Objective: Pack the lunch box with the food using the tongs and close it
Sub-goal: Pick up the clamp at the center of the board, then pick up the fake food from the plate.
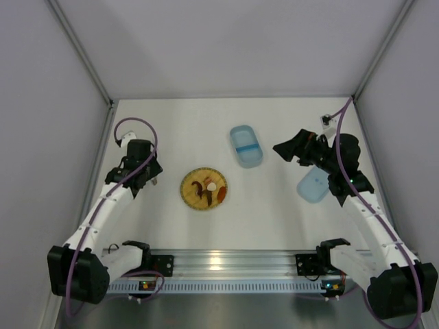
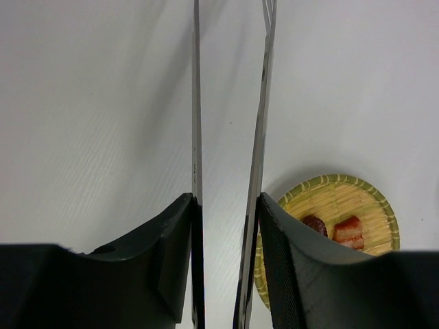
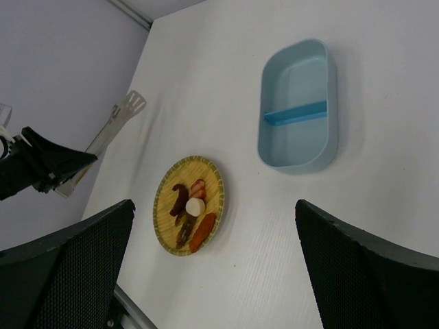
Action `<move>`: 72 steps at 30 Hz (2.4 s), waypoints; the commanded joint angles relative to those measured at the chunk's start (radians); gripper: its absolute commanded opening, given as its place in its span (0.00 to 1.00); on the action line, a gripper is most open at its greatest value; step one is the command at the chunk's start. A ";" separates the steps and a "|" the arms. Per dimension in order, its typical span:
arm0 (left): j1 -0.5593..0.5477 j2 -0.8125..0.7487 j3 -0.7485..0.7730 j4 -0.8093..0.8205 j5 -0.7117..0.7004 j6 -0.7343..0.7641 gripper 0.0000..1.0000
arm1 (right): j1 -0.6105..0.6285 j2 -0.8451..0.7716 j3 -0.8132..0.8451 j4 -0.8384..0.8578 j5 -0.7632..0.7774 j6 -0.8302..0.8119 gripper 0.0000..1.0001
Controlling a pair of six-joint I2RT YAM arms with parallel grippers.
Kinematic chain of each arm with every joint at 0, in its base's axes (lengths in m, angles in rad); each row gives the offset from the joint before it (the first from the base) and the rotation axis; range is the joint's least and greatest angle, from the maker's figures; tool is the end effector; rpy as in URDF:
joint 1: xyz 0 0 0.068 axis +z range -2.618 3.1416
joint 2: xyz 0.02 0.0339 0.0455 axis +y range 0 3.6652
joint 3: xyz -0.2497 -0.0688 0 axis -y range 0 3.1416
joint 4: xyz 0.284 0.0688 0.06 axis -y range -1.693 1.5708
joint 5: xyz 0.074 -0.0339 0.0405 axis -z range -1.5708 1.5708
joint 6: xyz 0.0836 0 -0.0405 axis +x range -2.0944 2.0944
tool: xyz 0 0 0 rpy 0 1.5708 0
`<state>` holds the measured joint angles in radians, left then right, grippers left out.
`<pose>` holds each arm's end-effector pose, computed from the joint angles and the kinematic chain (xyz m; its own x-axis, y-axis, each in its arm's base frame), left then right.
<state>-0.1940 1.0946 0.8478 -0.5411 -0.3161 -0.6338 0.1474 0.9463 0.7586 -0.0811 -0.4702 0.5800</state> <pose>0.3031 -0.0331 0.2154 -0.5416 -0.4672 -0.6988 -0.4376 0.8665 -0.2401 0.2985 0.0826 0.2826 -0.5283 0.4155 -0.7405 -0.3270 0.7053 0.6290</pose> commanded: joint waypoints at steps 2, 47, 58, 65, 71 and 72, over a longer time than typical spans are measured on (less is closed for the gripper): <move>-0.016 -0.045 0.057 -0.034 -0.020 0.013 0.46 | -0.008 -0.027 -0.008 0.017 -0.013 0.006 0.99; -0.133 -0.397 0.007 -0.425 0.468 0.105 0.45 | 0.020 -0.064 -0.061 -0.002 0.036 -0.023 0.99; -0.133 -0.391 0.002 -0.477 0.528 0.158 0.45 | 0.024 -0.066 -0.064 -0.006 0.042 -0.020 0.99; -0.133 -0.378 -0.013 -0.477 0.560 0.180 0.46 | 0.026 -0.075 -0.076 -0.013 0.051 -0.020 1.00; -0.142 -0.355 -0.023 -0.470 0.575 0.183 0.45 | 0.027 -0.084 -0.082 -0.017 0.053 -0.019 0.99; -0.145 -0.349 -0.023 -0.474 0.574 0.184 0.46 | 0.027 -0.084 -0.084 -0.016 0.053 -0.019 1.00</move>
<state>-0.3305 0.7403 0.8330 -1.0180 0.2337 -0.4675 0.1616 0.8837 0.6777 -0.0998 -0.4255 0.5758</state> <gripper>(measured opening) 0.460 0.993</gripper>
